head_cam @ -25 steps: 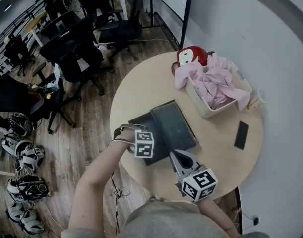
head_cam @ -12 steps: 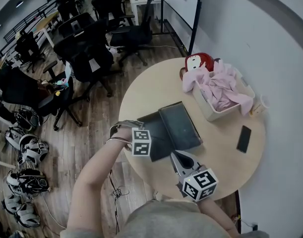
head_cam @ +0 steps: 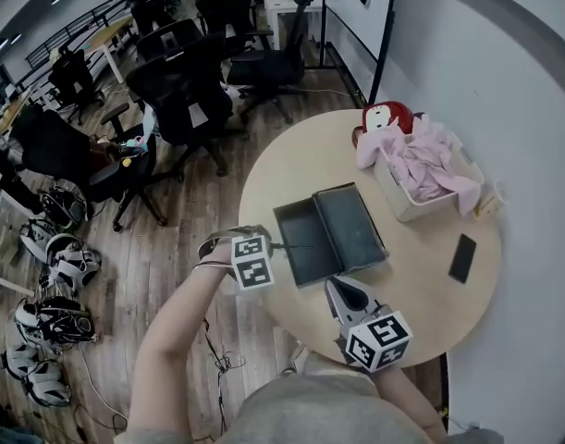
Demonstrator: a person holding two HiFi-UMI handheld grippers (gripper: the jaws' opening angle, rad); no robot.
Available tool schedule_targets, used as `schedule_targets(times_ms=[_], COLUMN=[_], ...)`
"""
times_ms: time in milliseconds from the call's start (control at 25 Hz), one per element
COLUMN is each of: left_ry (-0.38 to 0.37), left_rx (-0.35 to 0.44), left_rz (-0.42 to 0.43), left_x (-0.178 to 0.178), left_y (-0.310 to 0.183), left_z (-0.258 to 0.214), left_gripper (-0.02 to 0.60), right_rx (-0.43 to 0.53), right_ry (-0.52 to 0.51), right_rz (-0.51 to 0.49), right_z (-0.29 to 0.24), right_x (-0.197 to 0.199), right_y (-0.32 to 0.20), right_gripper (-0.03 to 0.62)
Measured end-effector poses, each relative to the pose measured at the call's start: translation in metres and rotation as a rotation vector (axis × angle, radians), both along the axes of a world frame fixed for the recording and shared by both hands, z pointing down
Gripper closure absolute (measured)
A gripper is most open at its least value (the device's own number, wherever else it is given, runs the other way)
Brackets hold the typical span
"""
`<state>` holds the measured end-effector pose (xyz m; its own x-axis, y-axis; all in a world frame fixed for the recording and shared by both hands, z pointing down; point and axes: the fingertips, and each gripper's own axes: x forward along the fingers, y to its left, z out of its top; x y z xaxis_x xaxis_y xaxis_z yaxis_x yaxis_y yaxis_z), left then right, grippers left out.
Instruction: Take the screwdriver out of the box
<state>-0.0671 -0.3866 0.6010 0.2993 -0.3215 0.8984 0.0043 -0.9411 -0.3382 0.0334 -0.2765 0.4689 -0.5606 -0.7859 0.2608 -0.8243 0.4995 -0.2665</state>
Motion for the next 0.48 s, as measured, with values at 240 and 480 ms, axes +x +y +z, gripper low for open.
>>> schedule_targets(times_ms=[240, 480], left_ry=[0.191, 0.362], left_rx=[-0.033, -0.029], left_rz=[-0.144, -0.27], left_x=[-0.001, -0.006], left_y=[0.038, 0.075], left_z=[-0.02, -0.038], left_gripper=[0.498, 0.498], right_rx=[0.017, 0.027], right_ry=[0.011, 0.013], right_rz=[0.015, 0.021], right_z=[-0.004, -0.006], right_x=[0.001, -0.002], right_y=[0.025, 0.059], right_gripper=[0.594, 0.594])
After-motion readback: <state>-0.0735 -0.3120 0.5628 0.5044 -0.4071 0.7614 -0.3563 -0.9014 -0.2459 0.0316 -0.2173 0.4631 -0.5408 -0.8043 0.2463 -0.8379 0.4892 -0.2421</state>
